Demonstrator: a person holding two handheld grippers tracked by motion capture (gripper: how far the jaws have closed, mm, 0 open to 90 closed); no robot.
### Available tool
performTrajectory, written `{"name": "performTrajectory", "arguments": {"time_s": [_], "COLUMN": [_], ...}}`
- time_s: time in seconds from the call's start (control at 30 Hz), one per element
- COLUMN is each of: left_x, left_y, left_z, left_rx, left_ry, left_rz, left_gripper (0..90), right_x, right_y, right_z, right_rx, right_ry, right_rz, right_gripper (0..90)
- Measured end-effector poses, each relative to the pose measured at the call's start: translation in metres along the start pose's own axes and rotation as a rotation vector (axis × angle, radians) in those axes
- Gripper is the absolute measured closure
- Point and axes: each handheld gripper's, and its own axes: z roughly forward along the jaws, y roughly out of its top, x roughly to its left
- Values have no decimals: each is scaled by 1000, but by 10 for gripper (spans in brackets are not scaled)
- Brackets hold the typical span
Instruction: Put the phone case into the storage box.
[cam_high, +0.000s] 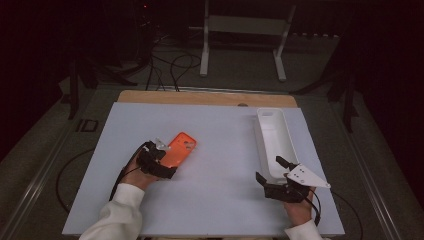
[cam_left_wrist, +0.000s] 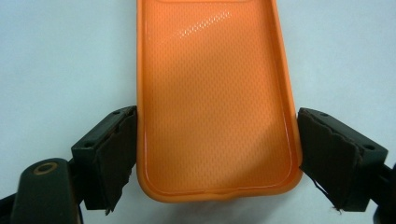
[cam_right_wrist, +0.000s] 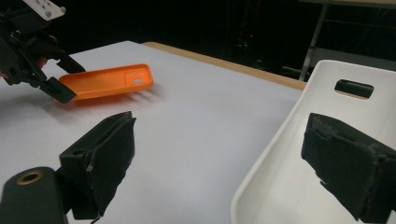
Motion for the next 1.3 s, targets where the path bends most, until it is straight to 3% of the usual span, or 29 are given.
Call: {"name": "performTrajectory", "arguments": {"time_s": [0.3, 0.7, 1.07, 1.3], "left_x": [-7, -23, -34, -42], "left_y": [3, 17, 31, 38], "left_z": [-13, -35, -50, -55], "left_rx": [-59, -131, -184, -212], "left_ry": [-9, -14, -15, -20], "left_rz": [5, 61, 97, 121], "left_gripper": [163, 162, 162, 162], "right_x": [1, 4, 5, 11], "right_y": [2, 13, 26, 39], "right_z": [3, 16, 41, 60], "right_rx": [0, 6, 40, 75], "right_ry": [13, 82, 129, 166], "right_rz": [19, 86, 149, 148], "right_gripper": [96, 95, 94, 93]}}
